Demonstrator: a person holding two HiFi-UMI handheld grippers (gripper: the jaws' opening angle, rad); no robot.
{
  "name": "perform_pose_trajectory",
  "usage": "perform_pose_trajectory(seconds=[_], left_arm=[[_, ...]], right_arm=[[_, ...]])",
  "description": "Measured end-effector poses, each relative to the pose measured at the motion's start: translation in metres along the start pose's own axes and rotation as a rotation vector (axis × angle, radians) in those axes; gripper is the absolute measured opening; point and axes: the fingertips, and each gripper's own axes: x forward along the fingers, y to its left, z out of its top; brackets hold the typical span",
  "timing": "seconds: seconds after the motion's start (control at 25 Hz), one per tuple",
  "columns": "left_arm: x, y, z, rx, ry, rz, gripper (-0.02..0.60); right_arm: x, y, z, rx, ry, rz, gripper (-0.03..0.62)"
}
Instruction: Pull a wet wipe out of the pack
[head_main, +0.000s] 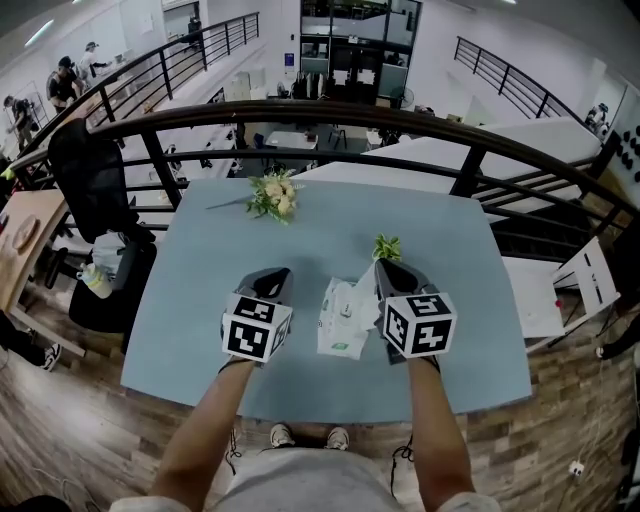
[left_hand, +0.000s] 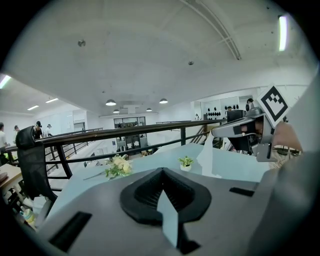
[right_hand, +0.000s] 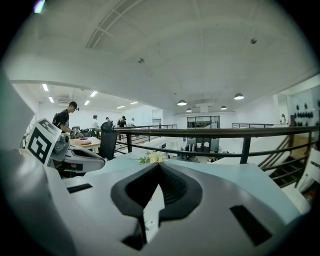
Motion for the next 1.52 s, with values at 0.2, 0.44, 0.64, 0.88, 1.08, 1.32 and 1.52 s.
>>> perform_pose_trajectory(seconds=[0.2,0.44,0.64,0.88,1.08,1.32,1.52], left_arm=[[0.000,0.007,0.007,0.003,-0.011,0.010,-0.009],[-0.003,0.018,0.012,-0.005,-0.038,0.028,-0.008],[-0.006,0.020,0.020,-0.016,-0.055,0.036,-0.008],[-0.008,0.025,0.017,-0.019,-0.060,0.036,-0.009],[-0.009,0.022,0.016,-0.016,-0.057,0.036,-0.009],[-0.008,0.020,0.016,-0.015,-0.057,0.038,-0.008],[-0.011,0.020,0.020,-0.014,-0.055,0.035,-0.009]], right_arm=[[-0.002,-0.001,0.011,-0.004,-0.025,-0.009,0.005],[-0.006,-0.005,0.015,0.001,-0.050,-0.035,0.005],[-0.013,-0.011,0.018,-0.003,-0.063,-0.056,0.005],[-0.012,-0.007,0.015,-0.001,-0.064,-0.064,0.005],[-0.015,-0.009,0.016,0.014,-0.075,-0.060,0.005],[-0.016,-0.010,0.017,0.017,-0.082,-0.051,0.005],[-0.017,-0.007,0.021,0.015,-0.080,-0.049,0.005]])
